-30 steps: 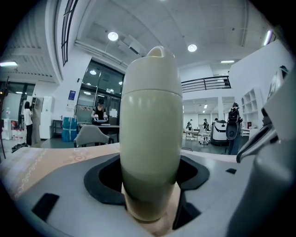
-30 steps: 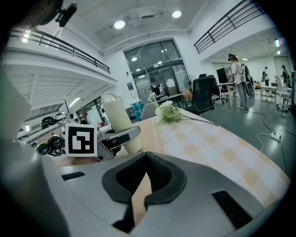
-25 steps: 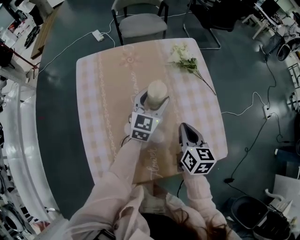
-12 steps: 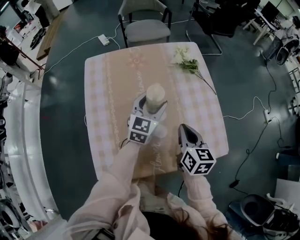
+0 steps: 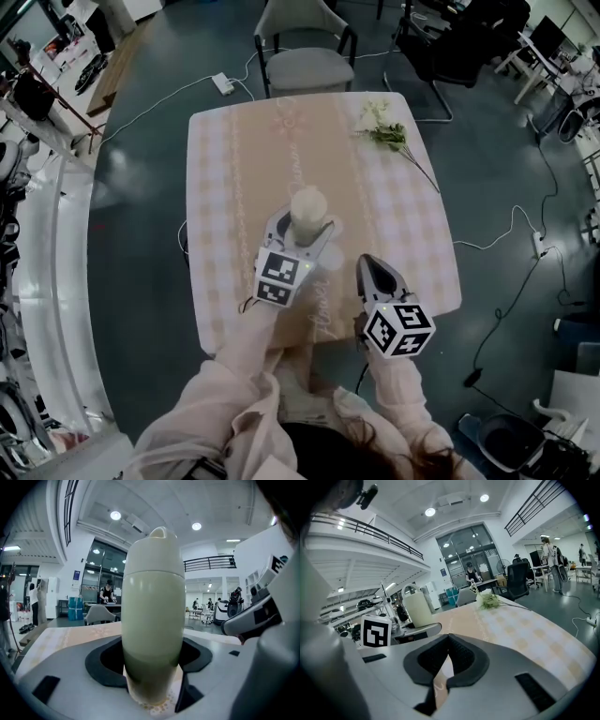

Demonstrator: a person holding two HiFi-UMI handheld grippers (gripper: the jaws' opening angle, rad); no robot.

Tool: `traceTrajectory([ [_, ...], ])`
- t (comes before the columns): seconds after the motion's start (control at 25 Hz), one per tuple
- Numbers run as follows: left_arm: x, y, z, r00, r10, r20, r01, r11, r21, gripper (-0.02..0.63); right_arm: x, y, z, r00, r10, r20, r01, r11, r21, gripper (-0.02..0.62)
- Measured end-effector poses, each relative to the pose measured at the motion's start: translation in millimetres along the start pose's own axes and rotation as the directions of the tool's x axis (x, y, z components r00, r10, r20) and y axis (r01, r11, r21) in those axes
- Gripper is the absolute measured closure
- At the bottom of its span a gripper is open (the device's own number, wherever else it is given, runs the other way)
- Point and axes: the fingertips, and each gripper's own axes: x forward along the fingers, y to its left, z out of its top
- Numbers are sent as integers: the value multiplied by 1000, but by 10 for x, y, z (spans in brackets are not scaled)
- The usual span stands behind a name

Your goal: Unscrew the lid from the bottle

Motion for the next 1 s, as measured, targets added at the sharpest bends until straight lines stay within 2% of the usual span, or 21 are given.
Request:
traceTrajectory([
  [0.28, -299, -72, 64, 1000, -15, -23, 15, 1000, -26, 291, -109, 266, 159, 998, 59, 21, -59, 998, -25, 583],
  [0.48, -438, -87, 258, 998, -58, -32, 56, 997, -46, 291, -133, 445, 426, 993, 112, 28, -109, 990, -93, 583],
  [0.76, -668, -115, 407, 993, -86, -80, 84, 996, -30, 291, -192, 768, 710, 980, 193, 40, -183, 968, -171, 578],
  [0.88, -769, -160, 443, 988, -119, -94, 116, 992, -42, 291, -242, 991, 797, 962, 268, 48, -254, 947, -195, 520],
  [1.0, -842, -193, 447, 984, -141, -108, 137, 990, -43, 291, -274, 1172, 874, 940, 336, 59, -317, 925, -211, 413],
])
